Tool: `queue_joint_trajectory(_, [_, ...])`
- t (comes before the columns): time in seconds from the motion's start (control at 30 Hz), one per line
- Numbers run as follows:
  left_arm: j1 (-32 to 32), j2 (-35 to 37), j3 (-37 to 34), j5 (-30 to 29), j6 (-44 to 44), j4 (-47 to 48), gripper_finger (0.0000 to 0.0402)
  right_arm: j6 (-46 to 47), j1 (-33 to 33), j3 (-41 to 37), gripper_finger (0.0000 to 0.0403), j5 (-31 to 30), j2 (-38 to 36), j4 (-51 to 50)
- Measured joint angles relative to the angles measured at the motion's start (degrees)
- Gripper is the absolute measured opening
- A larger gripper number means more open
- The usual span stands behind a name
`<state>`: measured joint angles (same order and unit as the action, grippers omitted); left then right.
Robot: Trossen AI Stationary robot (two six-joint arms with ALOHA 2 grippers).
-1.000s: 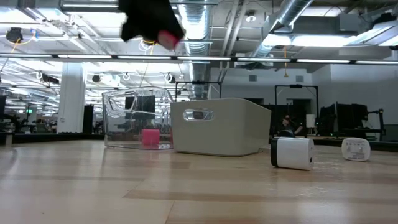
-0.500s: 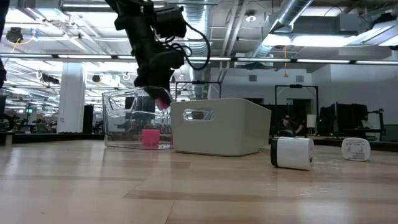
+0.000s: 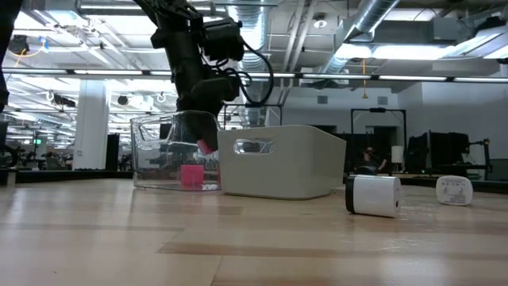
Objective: Pick & Place Office items
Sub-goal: Put the pink charger adapter into the transparent bin, then put the red charger adapter into the transparent bin
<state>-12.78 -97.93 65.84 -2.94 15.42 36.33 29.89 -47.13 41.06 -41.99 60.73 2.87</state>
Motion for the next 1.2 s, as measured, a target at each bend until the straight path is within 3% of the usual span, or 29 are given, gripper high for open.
queue_joint_trajectory(0.23, [0.0,1.82,0.04,0.0,-1.51,-0.48,0.0249,0.11,-0.02,0.0,0.0182,0.0,0.0,-0.07])
queue_joint_trajectory(0.37, [0.0,3.32,0.04,0.02,-1.69,-0.17,0.0289,0.11,-0.02,0.0,0.0182,-0.03,-0.01,-0.39])
queue_joint_trajectory(0.53, [1.26,8.64,0.02,5.46,-1.61,-1.32,0.0289,1.19,-0.02,0.0,0.0182,-0.03,-0.02,-1.32])
queue_joint_trajectory(0.67, [6.33,14.83,0.02,11.77,-1.66,-7.13,0.0268,2.69,-0.02,0.0,0.0182,-0.01,-0.02,-3.04])
queue_joint_trajectory(0.93, [27.57,21.58,0.04,13.71,-6.19,-24.43,0.0227,3.24,-0.04,0.0,0.0182,0.61,0.1,-4.2])
queue_joint_trajectory(1.07, [39.43,20.34,0.04,6.64,-14.95,-34.68,0.0223,6.93,-0.08,0.0,0.0182,1.66,1.84,-3.36])
queue_joint_trajectory(1.2, [47.76,18.43,0.02,-11.92,-25.0,-43.27,0.0227,17.2,-0.53,0.0,0.0182,2.39,6.59,-3.96])
